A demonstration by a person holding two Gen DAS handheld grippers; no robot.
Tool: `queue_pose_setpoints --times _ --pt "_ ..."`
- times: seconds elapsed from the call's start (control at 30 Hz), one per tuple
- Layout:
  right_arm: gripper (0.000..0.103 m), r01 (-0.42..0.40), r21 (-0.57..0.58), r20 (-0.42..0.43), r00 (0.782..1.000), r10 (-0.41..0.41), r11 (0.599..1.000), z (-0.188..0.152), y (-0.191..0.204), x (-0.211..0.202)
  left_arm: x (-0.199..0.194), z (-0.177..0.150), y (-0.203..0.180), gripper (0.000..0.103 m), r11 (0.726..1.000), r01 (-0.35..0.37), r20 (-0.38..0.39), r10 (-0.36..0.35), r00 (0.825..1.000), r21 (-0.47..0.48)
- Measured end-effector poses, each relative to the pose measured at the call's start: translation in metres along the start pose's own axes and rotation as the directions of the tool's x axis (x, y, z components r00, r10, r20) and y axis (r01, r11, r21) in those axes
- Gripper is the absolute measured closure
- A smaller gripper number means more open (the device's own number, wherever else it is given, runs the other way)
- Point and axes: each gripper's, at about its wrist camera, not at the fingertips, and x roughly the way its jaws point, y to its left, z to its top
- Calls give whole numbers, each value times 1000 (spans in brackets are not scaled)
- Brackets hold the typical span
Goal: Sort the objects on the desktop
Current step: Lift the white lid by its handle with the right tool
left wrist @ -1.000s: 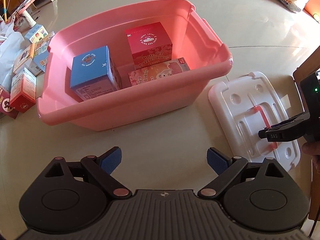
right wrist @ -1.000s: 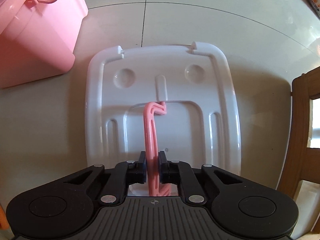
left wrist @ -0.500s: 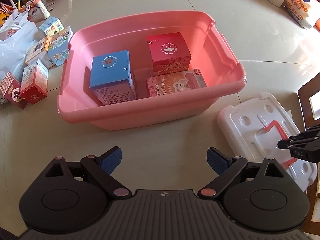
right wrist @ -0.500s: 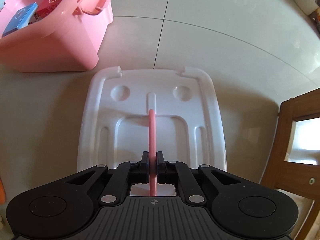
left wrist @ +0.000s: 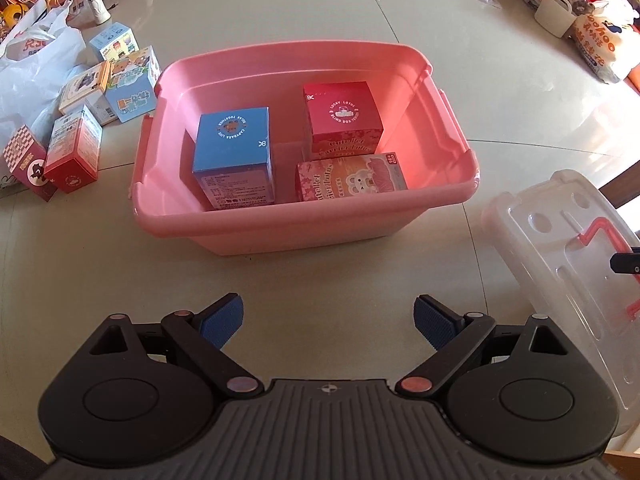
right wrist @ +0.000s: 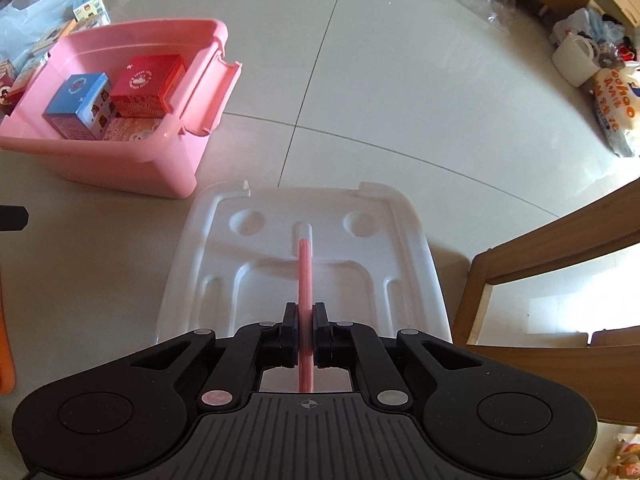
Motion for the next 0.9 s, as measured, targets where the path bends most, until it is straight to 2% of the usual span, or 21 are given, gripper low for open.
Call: queue_pose_setpoints --times 0.27,0.5,0.6,0.77,0.9 --pt "98 -11 -55 114 993 17 998 19 16 -51 -27 11 9 8 1000 8 47 -9 999 19" --pt "98 -41 -138 224 972 71 990 53 43 -95 -53 29 35 8 1000 29 57 -29 998 -2" --pt "98 -52 -181 261 960 99 982 72 57 -109 -66 37 49 8 1000 17 74 -17 997 -3" --pt "98 -79 -251 298 942 154 965 111 87 -117 -80 48 82 8 1000 -16 85 18 996 -24" --pt "98 -101 -326 300 932 204 940 143 123 -103 -83 54 111 8 995 -55 80 61 995 -81"
